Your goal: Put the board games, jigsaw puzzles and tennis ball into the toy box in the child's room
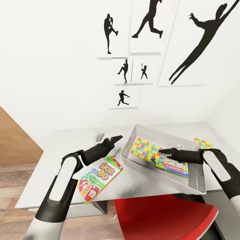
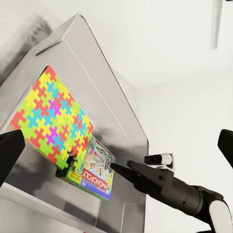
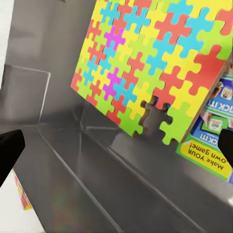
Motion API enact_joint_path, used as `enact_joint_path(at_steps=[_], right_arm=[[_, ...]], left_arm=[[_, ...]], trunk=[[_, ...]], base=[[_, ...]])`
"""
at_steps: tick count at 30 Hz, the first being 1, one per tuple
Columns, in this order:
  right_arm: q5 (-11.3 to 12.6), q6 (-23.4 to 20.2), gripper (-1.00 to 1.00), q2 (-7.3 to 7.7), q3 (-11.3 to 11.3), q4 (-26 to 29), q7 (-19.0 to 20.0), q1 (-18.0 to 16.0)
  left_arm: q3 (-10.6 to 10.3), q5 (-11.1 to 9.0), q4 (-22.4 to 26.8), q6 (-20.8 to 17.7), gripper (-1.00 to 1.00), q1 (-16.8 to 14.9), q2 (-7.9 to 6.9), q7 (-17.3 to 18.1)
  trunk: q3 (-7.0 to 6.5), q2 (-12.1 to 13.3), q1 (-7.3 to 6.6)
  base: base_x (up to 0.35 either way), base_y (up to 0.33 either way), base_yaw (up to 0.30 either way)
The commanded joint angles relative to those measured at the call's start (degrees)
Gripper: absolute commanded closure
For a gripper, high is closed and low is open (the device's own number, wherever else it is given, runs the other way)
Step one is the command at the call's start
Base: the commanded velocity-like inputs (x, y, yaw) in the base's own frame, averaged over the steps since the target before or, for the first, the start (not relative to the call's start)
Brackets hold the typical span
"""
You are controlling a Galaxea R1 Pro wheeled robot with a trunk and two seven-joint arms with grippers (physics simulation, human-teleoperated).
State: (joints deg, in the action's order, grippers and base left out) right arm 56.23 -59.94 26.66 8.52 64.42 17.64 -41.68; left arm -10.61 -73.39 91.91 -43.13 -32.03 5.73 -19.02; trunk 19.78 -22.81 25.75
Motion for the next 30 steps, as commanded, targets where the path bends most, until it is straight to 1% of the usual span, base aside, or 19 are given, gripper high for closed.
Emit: enact_joint_path(at_steps=[1, 2, 6, 7, 10, 11, 14, 15, 16, 18, 19, 22, 23, 26, 27, 30], right_arm=[[-0.64, -0.06, -1.0, 0.07, 0.08, 1.0, 0.62, 0.14], [-0.64, -0.06, -1.0, 0.07, 0.08, 1.0, 0.62, 0.14], [-0.84, -0.06, -1.0, 0.08, 0.09, 4.54, 0.63, 0.73], [-0.84, -0.06, -1.0, 0.08, 0.09, 4.54, 0.63, 0.73], [-0.91, -0.06, -1.0, 0.13, 0.06, 7.0, 0.64, 1.46], [-0.91, -0.06, -1.0, 0.13, 0.06, 7.0, 0.64, 1.46], [-0.97, -0.06, -1.0, 0.29, -0.08, 10.18, 0.62, 2.31], [-0.97, -0.06, -1.0, 0.29, -0.08, 10.18, 0.62, 2.31], [-1.0, -0.06, -1.0, 0.45, -0.22, 11.34, 0.59, 2.66], [-1.02, -0.06, -1.0, 0.95, -0.8, 13.67, 0.53, 3.48], [-1.02, -0.06, -1.0, 0.95, -0.8, 13.67, 0.53, 3.48], [-1.06, -0.06, -1.0, 1.54, -2.43, 16.78, 0.45, 4.64], [-1.06, -0.06, -1.0, 1.54, -2.43, 16.78, 0.45, 4.64], [-1.09, -0.06, -1.0, 1.84, -4.31, 18.93, 0.4, 5.3], [-1.09, -0.06, -1.0, 1.84, -4.31, 18.93, 0.4, 5.3], [-1.14, -0.06, -1.0, 2.04, -5.48, 20.29, 0.39, 5.64]], left_arm=[[0.05, -0.62, 0.05, -0.1, -1.0, -0.01, 0.0, -0.49], [0.05, -0.62, 0.05, -0.1, -1.0, -0.01, 0.0, -0.49], [0.25, -0.77, 0.05, -0.02, -1.0, 0.23, -0.03, 1.11], [0.25, -0.77, 0.05, -0.02, -1.0, 0.23, -0.03, 1.11], [0.43, -0.79, 0.04, 0.02, -1.0, 0.49, -0.1, 3.27], [0.43, -0.79, 0.04, 0.02, -1.0, 0.49, -0.1, 3.27], [0.9, -0.79, 0.0, 0.0, -1.0, 0.66, -0.2, 4.92], [0.9, -0.79, 0.0, 0.0, -1.0, 0.66, -0.2, 4.92], [1.05, -0.79, -0.01, 0.0, -1.0, 0.69, -0.27, 5.28], [1.28, -0.8, -0.03, -0.03, -1.0, 0.74, -0.38, 5.81], [1.28, -0.8, -0.03, -0.03, -1.0, 0.74, -0.38, 5.81], [1.49, -0.79, -0.05, -0.07, -1.0, 0.78, -0.46, 6.27], [1.49, -0.79, -0.05, -0.07, -1.0, 0.78, -0.46, 6.27], [1.57, -0.82, -0.06, -0.09, -1.0, 0.76, -0.5, 6.51], [1.57, -0.82, -0.06, -0.09, -1.0, 0.76, -0.5, 6.51], [1.61, -0.85, -0.06, -0.1, -1.0, 0.75, -0.53, 6.65]], trunk=[[0.1, -0.11, 0.03], [0.1, -0.11, 0.03], [0.1, -0.11, 0.03], [0.1, -0.11, 0.03], [0.1, -0.11, 0.03], [0.1, -0.11, 0.03], [0.1, -0.11, 0.03], [0.1, -0.11, 0.03], [0.1, -0.11, 0.03], [0.1, -0.11, 0.03], [0.1, -0.11, 0.03], [0.1, -0.11, 0.03], [0.1, -0.11, 0.03], [0.1, -0.11, 0.03], [0.1, -0.11, 0.03], [0.1, -0.11, 0.03]], base=[[0.0, 0.0, 0.0], [0.0, 0.0, 0.0], [0.0, 0.0, 0.0], [0.0, 0.0, 0.0], [0.0, 0.0, 0.0], [0.0, 0.0, 0.0], [0.0, 0.0, 0.0], [0.0, 0.0, 0.0], [-0.005, 0.0, 0.0], [-0.041, 0.0, 0.0], [-0.059, 0.0, 0.0], [-0.143, 0.016, 0.0], [-0.18, 0.029, 0.0], [-0.226, 0.06, 0.0], [-0.243, 0.077, 0.0], [-0.261, 0.114, 0.0]])
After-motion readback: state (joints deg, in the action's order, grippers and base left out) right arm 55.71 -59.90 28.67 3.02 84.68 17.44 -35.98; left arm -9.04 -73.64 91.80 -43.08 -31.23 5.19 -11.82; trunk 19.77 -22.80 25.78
